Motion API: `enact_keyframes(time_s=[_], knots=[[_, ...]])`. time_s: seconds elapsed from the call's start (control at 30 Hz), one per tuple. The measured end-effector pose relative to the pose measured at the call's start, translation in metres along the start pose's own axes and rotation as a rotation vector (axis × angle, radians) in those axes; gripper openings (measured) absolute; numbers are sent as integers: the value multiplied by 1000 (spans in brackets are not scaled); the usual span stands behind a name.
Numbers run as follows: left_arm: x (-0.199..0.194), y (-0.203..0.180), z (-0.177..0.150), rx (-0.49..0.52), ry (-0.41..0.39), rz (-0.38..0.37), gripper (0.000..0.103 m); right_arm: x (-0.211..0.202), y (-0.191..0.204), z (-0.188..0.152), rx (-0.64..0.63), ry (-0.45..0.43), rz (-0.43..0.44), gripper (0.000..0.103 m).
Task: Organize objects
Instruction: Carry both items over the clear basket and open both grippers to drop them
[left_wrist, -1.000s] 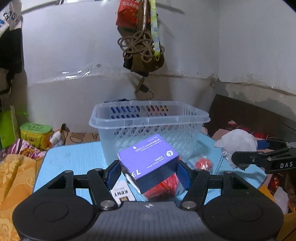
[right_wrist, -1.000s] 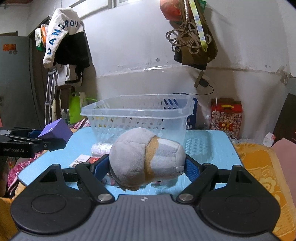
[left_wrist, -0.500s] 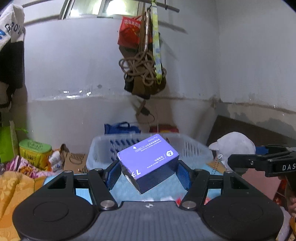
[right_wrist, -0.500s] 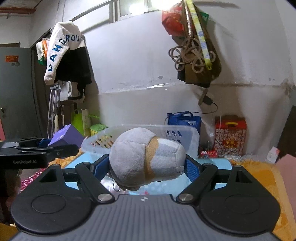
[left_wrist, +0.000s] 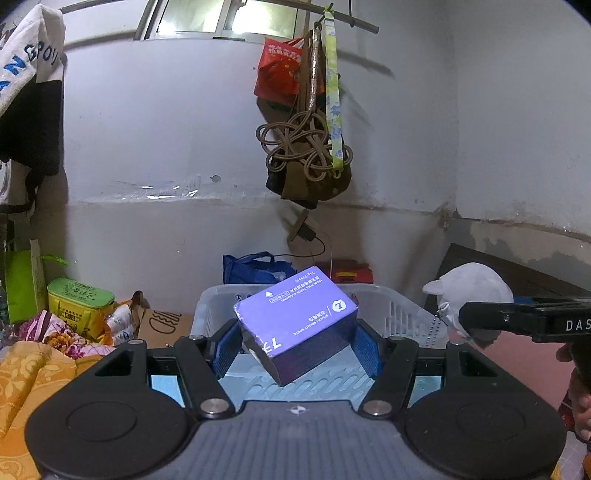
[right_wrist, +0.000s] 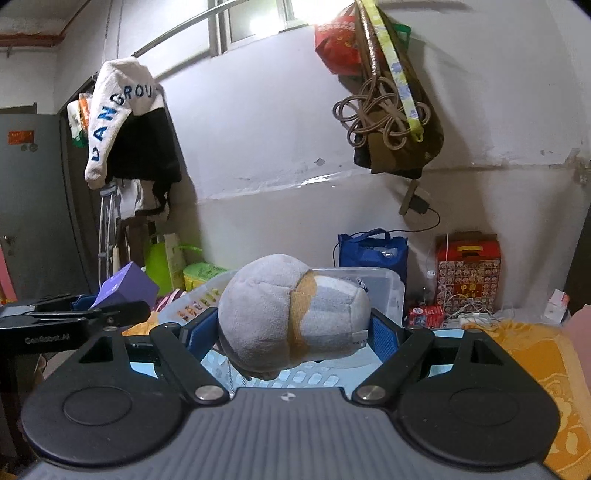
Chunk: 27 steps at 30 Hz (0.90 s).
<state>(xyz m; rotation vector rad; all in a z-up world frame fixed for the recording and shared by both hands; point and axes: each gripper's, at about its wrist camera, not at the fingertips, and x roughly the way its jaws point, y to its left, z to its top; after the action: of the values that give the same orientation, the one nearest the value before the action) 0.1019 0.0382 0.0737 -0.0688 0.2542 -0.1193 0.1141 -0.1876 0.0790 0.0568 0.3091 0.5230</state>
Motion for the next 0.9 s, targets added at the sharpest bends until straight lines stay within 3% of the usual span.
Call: enact_keyframes(time_s=[0.27,0.47,0.63,0.9], knots=[[11,3,21,-22,-21,16,68,20,5,14,-40,-41,-49,85],[59,4,45,-29,6,64,68,58,3,34,-72,-41,-97,85],[98,14,32,-52,89,99,68,79,-14,24,-13,7,-83,85],[117,14,23,-35,115,109,69,91,-7,9,-62,45,-80,88]])
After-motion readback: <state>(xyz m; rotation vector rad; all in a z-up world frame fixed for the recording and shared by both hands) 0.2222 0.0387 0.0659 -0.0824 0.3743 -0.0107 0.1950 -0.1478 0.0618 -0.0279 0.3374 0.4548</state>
